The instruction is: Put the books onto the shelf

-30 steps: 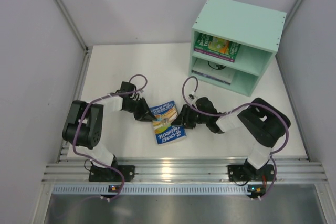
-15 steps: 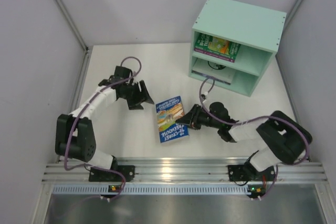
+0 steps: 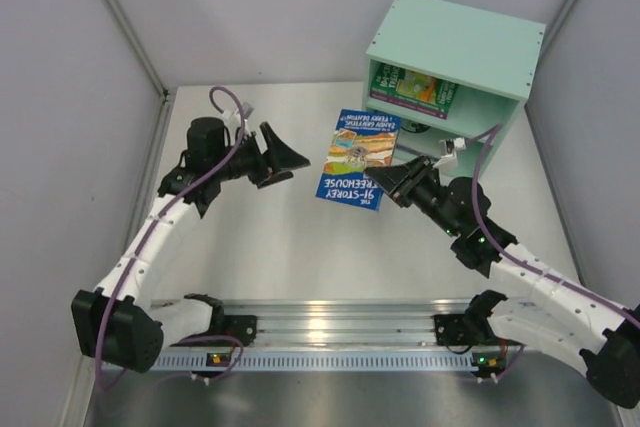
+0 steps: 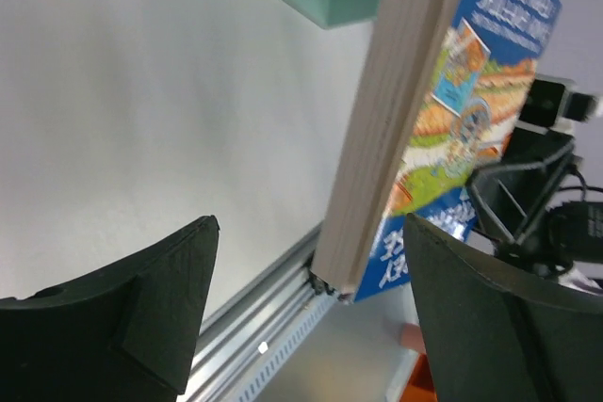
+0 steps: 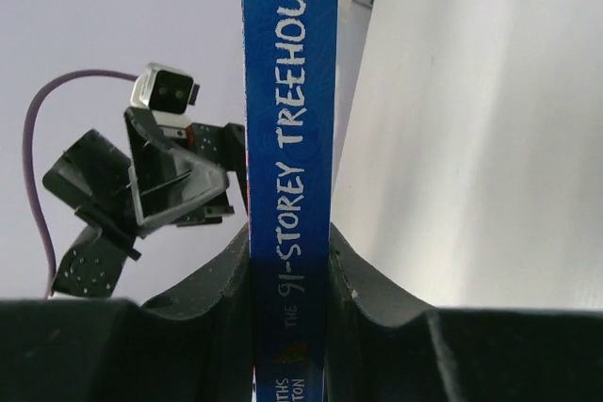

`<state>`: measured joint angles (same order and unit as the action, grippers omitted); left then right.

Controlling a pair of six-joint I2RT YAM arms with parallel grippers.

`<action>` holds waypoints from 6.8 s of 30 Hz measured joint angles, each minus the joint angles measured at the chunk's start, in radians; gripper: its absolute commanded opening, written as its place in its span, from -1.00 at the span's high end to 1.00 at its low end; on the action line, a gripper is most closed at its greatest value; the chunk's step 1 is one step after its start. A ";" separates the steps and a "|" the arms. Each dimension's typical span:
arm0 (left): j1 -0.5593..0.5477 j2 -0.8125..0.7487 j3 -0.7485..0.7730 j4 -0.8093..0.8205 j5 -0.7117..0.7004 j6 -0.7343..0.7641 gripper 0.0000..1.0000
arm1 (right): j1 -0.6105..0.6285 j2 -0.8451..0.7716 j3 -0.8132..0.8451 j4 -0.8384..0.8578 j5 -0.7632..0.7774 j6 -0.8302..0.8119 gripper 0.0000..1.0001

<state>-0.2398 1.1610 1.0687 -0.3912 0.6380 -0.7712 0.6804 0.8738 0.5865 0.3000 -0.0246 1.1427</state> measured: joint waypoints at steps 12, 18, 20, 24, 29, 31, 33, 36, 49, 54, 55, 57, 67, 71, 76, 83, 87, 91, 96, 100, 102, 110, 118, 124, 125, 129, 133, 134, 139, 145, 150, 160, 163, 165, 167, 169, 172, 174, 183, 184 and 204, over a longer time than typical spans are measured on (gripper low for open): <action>-0.154 0.053 -0.132 0.388 0.151 -0.181 -0.78 | 0.054 0.000 -0.005 -0.018 0.116 0.074 1.00; -0.157 0.087 -0.174 0.436 0.151 -0.193 -0.78 | 0.068 -0.001 -0.040 0.057 0.117 0.094 1.00; -0.158 0.096 -0.188 0.485 0.160 -0.216 -0.74 | 0.069 -0.001 -0.069 0.088 0.116 0.105 1.00; -0.158 0.106 -0.238 0.624 0.188 -0.291 -0.20 | 0.070 -0.001 -0.097 0.110 0.103 0.116 0.98; -0.145 0.121 -0.259 0.705 0.214 -0.362 0.75 | 0.069 -0.010 -0.102 0.116 0.107 0.098 0.35; -0.142 0.124 -0.257 0.715 0.233 -0.371 0.95 | 0.068 -0.014 -0.102 0.101 0.104 0.088 0.06; -0.146 0.129 -0.254 0.715 0.258 -0.375 1.00 | 0.070 -0.029 -0.101 0.078 0.085 0.069 -0.04; -0.151 0.134 -0.253 0.706 0.293 -0.373 1.00 | 0.068 -0.065 -0.100 0.027 0.064 0.041 -0.09; -0.156 0.133 -0.180 0.531 0.393 -0.228 1.00 | -0.003 -0.148 -0.095 -0.070 0.027 0.010 0.13; -0.158 0.134 -0.142 0.438 0.394 -0.152 1.00 | -0.010 -0.172 -0.096 -0.096 0.011 0.010 0.30; -0.158 0.134 -0.139 0.429 0.394 -0.143 1.00 | -0.010 -0.176 -0.096 -0.103 0.007 0.009 0.70; -0.158 0.135 -0.137 0.414 0.397 -0.132 0.99 | -0.011 -0.185 -0.098 -0.117 -0.001 0.013 1.00; -0.035 0.223 0.114 0.117 0.225 -0.048 -0.71 | -0.023 -0.097 -0.048 -0.171 0.086 0.024 1.00; 0.080 0.233 0.240 -0.021 0.072 0.009 -0.72 | -0.035 -0.043 0.000 -0.183 0.185 0.028 1.00; 0.099 0.214 0.246 -0.120 -0.027 0.069 -0.72 | -0.045 -0.026 0.066 -0.170 0.324 0.040 1.00; 0.095 0.207 0.192 -0.169 -0.037 0.118 -0.72 | -0.049 -0.004 0.093 -0.121 0.509 0.073 1.00; 0.095 0.203 0.176 -0.188 -0.033 0.139 -0.72 | -0.049 0.027 0.103 -0.112 0.602 0.086 1.00; 0.095 0.193 0.173 -0.194 -0.028 0.153 -0.72 | -0.051 0.043 0.103 -0.085 0.674 0.095 1.00; 0.095 0.167 0.167 -0.196 -0.021 0.165 -0.72 | -0.056 0.064 0.104 -0.023 0.743 0.114 1.00; 0.095 0.151 0.161 -0.194 -0.011 0.169 -0.72 | -0.063 0.098 0.104 0.031 0.783 0.132 1.00; 0.095 0.143 0.152 -0.194 -0.004 0.168 -0.72 | -0.067 0.113 0.104 0.054 0.799 0.137 1.00; 0.095 0.129 0.140 -0.193 0.004 0.169 -0.72 | -0.090 0.174 0.104 0.143 0.862 0.152 1.00; 0.095 0.112 0.100 -0.184 0.030 0.158 -0.72 | -0.090 0.240 0.116 0.219 0.916 0.187 1.00; 0.095 0.102 0.092 -0.184 0.038 0.153 -0.71 | -0.095 0.303 0.149 0.289 0.948 0.194 1.00; 0.095 0.102 0.092 -0.183 0.039 0.153 -0.71 | -0.096 0.312 0.154 0.299 0.952 0.194 1.00; 0.095 0.097 0.088 -0.178 0.050 0.146 -0.71 | -0.098 0.350 0.179 0.320 0.972 0.198 1.00; 0.093 0.093 0.088 -0.177 0.056 0.145 -0.70 | -0.101 0.396 0.202 0.328 0.987 0.204 1.00; 0.092 0.091 0.088 -0.177 0.058 0.143 -0.70 | -0.101 0.408 0.206 0.330 0.993 0.205 1.00; 0.081 0.079 0.084 -0.169 0.061 0.137 -0.70 | -0.101 0.485 0.240 0.367 1.042 0.202 1.00; 0.063 0.057 0.076 -0.153 0.070 0.130 -0.69 | -0.102 0.586 0.287 0.487 1.094 0.155 1.00; 0.048 0.039 0.066 -0.152 0.071 0.126 -0.69 | -0.102 0.648 0.325 0.549 1.139 0.119 1.00; 0.033 0.032 0.047 -0.146 0.071 0.119 -0.69 | -0.108 0.778 0.429 0.644 1.196 0.030 1.00; 0.028 0.032 0.047 -0.147 0.071 0.119 -0.69 | -0.108 0.799 0.459 0.642 1.208 0.025 0.90; 0.027 0.029 0.047 -0.147 0.070 0.119 -0.69 | -0.108 0.807 0.471 0.638 1.216 0.027 0.79; 0.025 0.024 0.047 -0.147 0.066 0.119 -0.69 | -0.108 0.812 0.480 0.628 1.226 0.029 0.71; 0.022 0.018 0.047 -0.146 0.061 0.119 -0.69 | -0.108 0.818 0.483 0.623 1.234 0.031 0.63; 0.019 0.012 0.042 -0.145 0.057 0.120 -0.69 | -0.108 0.822 0.484 0.596 1.242 0.039 0.53; 0.017 0.010 0.038 -0.145 0.053 0.120 -0.69 | -0.108 0.824 0.491 0.563 1.250 0.049 0.36; 0.014 0.009 0.032 -0.143 0.046 0.120 -0.69 | -0.107 0.822 0.563 0.270 1.224 0.205 -0.16; 0.014 0.007 0.029 -0.142 0.044 0.120 -0.69 | -0.107 0.822 0.600 0.172 1.207 0.248 -0.17; 0.011 -0.097 -0.027 -0.140 0.019 0.115 -0.68 | -0.119 0.716 0.735 -0.472 0.977 0.418 -0.15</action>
<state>-0.2291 1.0645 1.0412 -0.5308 0.6567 -0.6559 0.5613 1.5902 1.3220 -0.1715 0.9527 1.5608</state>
